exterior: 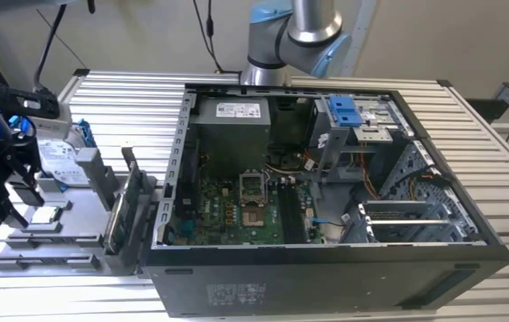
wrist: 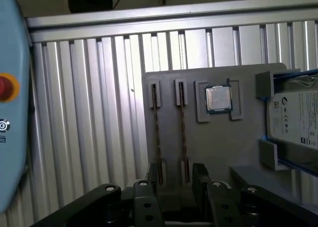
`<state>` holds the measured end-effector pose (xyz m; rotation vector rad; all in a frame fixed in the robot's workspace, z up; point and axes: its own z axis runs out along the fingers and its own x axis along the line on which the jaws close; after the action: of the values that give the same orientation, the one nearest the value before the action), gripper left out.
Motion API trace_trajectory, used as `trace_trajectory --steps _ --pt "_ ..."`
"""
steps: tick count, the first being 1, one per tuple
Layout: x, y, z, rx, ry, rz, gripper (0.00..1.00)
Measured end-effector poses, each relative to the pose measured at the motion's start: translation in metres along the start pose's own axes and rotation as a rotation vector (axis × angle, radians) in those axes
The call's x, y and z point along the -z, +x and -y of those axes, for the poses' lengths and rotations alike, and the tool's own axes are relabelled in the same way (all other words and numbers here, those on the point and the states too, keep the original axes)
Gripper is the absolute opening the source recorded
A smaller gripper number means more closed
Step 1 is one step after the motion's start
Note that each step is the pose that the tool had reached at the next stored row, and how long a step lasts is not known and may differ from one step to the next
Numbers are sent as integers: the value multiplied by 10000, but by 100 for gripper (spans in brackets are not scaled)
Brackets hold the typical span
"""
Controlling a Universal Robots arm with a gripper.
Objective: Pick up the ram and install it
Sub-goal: 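Pick up the ram and move it above insertion slot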
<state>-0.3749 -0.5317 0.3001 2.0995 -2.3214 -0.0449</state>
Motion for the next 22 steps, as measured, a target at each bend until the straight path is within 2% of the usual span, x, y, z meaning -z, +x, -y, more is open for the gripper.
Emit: trace_trajectory --steps 10,22 --pt "-119 1 -1 5 0 1 42" --pt "-219 2 -2 6 0 1 42"
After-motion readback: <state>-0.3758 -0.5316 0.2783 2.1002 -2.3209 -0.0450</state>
